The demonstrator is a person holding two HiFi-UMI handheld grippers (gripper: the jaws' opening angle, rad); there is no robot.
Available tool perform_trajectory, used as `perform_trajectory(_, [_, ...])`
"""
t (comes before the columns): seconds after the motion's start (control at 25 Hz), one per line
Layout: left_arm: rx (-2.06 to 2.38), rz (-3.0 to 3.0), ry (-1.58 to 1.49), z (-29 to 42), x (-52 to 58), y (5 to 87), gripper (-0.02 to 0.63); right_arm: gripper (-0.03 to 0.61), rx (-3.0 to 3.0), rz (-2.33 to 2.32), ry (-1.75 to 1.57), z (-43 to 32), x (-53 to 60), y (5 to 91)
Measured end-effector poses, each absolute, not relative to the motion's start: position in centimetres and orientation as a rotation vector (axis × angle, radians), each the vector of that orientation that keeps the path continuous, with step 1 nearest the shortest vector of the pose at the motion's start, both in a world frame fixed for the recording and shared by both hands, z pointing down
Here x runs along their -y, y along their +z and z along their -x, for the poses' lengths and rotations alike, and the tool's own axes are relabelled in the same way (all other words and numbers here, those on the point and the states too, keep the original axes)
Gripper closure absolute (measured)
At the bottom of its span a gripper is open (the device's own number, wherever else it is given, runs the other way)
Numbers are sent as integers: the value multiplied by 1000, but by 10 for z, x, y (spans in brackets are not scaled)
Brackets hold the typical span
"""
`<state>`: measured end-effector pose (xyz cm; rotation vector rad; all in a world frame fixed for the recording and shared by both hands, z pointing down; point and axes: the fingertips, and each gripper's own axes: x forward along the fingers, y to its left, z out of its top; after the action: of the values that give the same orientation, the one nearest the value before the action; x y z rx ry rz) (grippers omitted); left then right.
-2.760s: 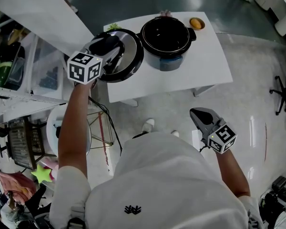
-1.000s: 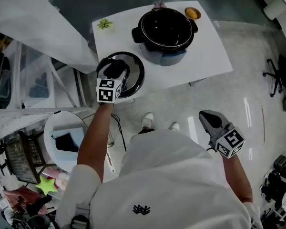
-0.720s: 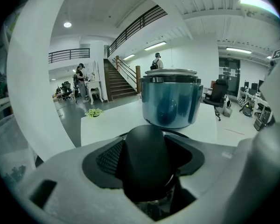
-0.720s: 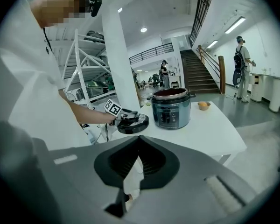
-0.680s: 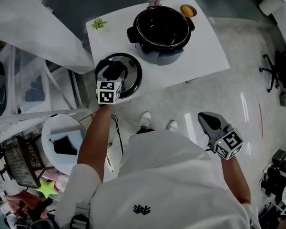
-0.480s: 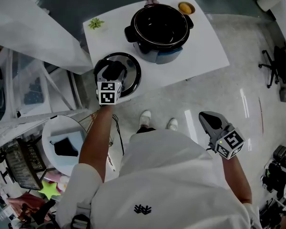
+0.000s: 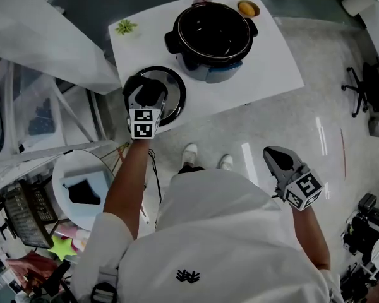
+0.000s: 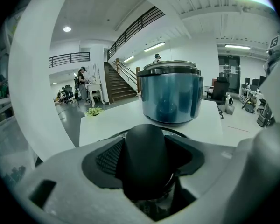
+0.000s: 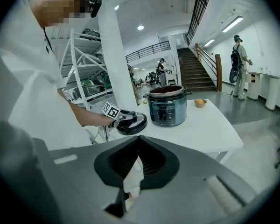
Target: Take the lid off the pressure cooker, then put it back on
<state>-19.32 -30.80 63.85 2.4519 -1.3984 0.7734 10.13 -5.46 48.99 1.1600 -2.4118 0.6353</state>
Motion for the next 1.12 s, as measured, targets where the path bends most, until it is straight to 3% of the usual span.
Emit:
perform_trajectory(0.28, [1408, -2438, 783, 197, 305, 633, 286, 565, 2427, -1133, 622, -103, 58, 489])
perform_trajectory(1.12, [1547, -2329, 731, 232, 232, 609, 288, 565, 2554, -917, 577, -85, 71, 489])
